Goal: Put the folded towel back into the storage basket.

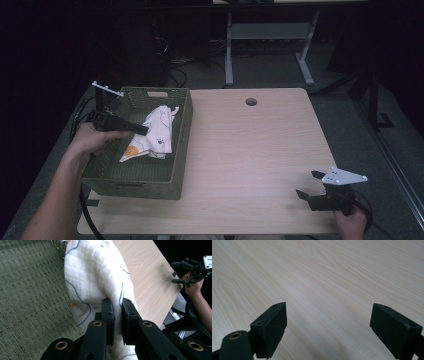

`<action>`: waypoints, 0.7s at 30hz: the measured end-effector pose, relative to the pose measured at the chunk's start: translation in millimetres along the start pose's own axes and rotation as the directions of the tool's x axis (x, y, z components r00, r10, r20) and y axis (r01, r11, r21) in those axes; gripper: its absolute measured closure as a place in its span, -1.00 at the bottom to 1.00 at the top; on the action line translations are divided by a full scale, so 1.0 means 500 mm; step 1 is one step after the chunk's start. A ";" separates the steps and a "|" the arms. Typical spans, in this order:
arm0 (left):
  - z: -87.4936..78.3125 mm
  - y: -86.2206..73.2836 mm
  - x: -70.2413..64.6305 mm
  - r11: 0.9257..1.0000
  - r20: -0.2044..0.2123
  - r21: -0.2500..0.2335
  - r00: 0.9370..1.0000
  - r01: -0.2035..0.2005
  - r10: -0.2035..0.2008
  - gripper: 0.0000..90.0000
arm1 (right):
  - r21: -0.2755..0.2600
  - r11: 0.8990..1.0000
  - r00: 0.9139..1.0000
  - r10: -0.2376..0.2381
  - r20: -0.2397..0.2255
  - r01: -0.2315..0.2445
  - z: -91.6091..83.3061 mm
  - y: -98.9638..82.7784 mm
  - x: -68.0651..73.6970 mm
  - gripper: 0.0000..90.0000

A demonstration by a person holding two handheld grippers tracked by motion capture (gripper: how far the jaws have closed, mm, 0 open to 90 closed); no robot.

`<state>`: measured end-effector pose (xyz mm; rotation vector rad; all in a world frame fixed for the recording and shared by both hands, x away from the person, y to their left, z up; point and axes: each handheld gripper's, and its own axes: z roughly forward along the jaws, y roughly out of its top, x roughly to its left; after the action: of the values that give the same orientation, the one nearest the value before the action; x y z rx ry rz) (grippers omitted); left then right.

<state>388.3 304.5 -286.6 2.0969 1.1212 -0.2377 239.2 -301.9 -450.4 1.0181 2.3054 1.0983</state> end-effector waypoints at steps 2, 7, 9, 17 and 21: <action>0.003 -0.002 0.005 1.000 -0.009 0.007 1.000 0.006 -0.006 0.84 | 0.001 1.000 1.000 0.000 -0.001 0.000 0.000 0.000 0.000 -0.70; 0.011 -0.009 0.019 1.000 -0.028 0.029 1.000 0.005 -0.004 0.83 | 0.001 1.000 1.000 0.005 0.001 -0.005 0.000 0.000 -0.001 -0.70; 0.016 -0.011 0.025 0.999 -0.042 0.044 0.999 0.003 -0.002 0.83 | 0.004 1.000 1.000 0.002 0.001 -0.002 0.001 -0.001 0.000 -0.70; 0.046 -0.016 0.044 0.987 -0.129 0.149 0.989 -0.054 0.073 0.83 | 0.008 1.000 1.000 0.002 0.002 -0.002 0.002 -0.001 0.001 -0.70; 0.068 -0.019 0.054 0.979 -0.135 0.185 0.984 -0.087 0.113 0.83 | 0.007 1.000 1.000 0.008 0.004 -0.008 0.002 -0.001 0.001 -0.70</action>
<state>403.1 302.0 -328.5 2.3555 1.1087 -0.1431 239.2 -301.2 -451.3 1.0323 2.3055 1.0911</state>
